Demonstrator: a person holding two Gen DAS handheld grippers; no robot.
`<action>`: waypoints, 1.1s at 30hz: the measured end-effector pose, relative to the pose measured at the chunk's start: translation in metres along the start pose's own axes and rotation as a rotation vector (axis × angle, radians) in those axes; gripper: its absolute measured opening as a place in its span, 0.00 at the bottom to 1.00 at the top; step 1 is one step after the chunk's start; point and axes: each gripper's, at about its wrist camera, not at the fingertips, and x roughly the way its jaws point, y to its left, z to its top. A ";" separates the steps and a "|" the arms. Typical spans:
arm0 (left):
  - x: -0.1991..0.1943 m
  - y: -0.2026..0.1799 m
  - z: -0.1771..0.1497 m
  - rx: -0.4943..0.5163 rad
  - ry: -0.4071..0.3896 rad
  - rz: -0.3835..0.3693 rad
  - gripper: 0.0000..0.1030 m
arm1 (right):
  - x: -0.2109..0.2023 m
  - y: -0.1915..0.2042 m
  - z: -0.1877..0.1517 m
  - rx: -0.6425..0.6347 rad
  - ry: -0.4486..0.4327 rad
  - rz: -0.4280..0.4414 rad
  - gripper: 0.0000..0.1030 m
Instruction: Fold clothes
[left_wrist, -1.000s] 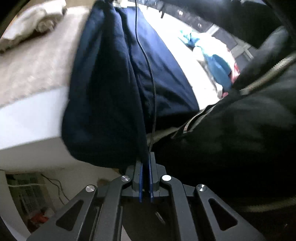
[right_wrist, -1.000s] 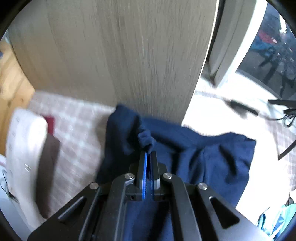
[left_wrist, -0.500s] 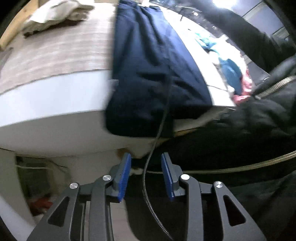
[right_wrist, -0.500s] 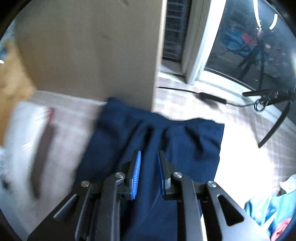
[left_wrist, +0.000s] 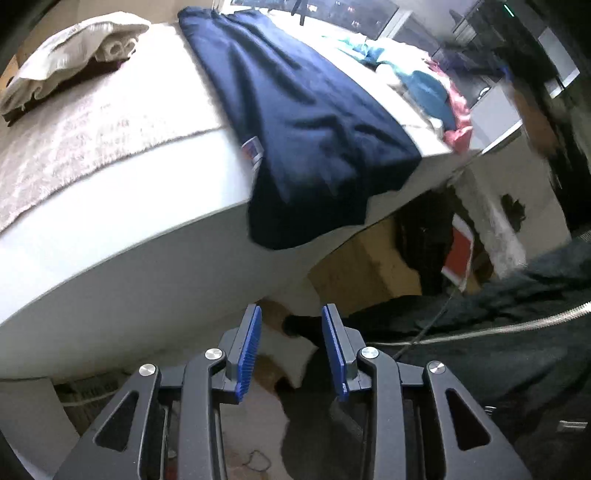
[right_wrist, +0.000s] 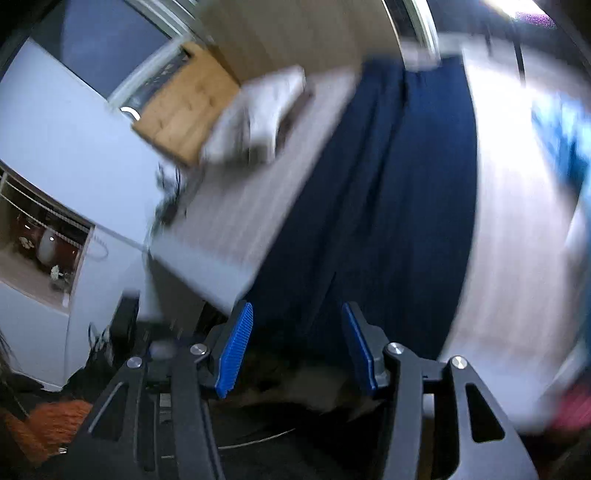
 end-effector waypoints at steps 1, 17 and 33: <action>0.005 0.004 0.002 0.002 0.005 0.012 0.31 | 0.024 -0.008 -0.012 0.046 0.032 0.003 0.48; 0.046 0.003 0.030 0.142 -0.005 0.041 0.31 | 0.135 -0.033 -0.056 0.125 0.140 -0.031 0.48; 0.046 -0.020 0.036 0.161 -0.111 0.052 0.34 | 0.090 -0.042 -0.043 0.255 0.082 0.313 0.05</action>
